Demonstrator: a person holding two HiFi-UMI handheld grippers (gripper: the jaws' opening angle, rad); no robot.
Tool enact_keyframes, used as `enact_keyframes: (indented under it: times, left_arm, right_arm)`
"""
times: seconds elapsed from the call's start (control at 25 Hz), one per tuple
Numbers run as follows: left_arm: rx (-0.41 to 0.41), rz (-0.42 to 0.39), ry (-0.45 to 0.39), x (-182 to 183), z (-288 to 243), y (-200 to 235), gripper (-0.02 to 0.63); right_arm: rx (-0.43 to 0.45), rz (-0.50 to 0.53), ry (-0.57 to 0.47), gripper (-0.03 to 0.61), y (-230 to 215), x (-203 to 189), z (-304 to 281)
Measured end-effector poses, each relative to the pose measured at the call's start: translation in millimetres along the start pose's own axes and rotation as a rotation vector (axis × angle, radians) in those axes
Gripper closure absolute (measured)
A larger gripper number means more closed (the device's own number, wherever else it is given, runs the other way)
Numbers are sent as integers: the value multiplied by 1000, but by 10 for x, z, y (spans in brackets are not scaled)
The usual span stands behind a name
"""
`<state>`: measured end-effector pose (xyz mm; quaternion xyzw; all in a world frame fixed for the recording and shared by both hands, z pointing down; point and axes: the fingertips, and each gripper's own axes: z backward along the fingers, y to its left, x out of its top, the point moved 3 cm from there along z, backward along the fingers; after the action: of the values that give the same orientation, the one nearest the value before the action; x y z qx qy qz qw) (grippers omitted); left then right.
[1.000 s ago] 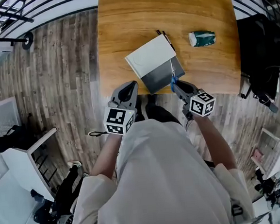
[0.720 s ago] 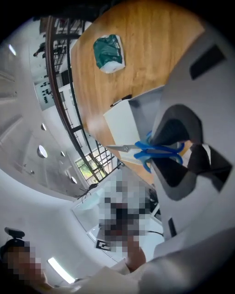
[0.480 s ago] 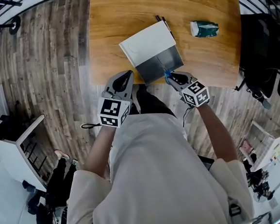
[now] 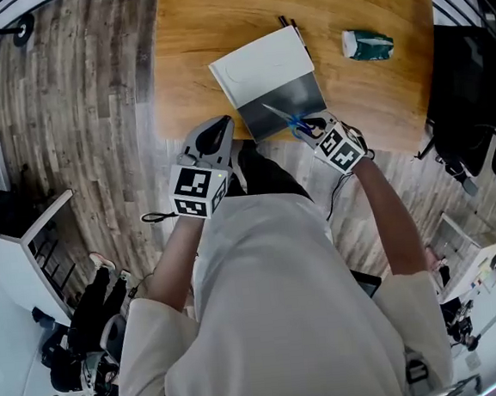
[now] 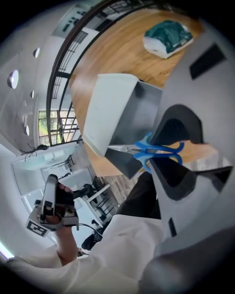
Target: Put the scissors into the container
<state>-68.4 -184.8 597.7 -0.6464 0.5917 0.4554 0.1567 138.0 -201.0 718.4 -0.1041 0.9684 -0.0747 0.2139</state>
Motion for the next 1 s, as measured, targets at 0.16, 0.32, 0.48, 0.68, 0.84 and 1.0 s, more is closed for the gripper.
enact_keyframes:
  times: [0.16,0.32,0.48,0.68,0.84,1.0]
  left_arm:
    - [19,13,-2,-40,-32,16,618]
    - [35,27,-1,-65,-31,26,618]
    - [57,45,-1,-103,-30,50,618]
    - [78,63,-1,-156,-12,66,618]
    - [90,76,6,-209,-28,66,618]
    - [98,83,7,-224,-25,42,618]
  right_arm:
    - [-5,122,91,491,-111,-33,-91]
    - [-13,191,126,491,-215,0,-181]
    - [-33,259,169,492,-340,-2,-317]
    - [-63,285,182,491,-454,28,-430]
    - [-80,356,209,491,-494,12,-539]
    - [-107,389,214,491,-520,14,-619]
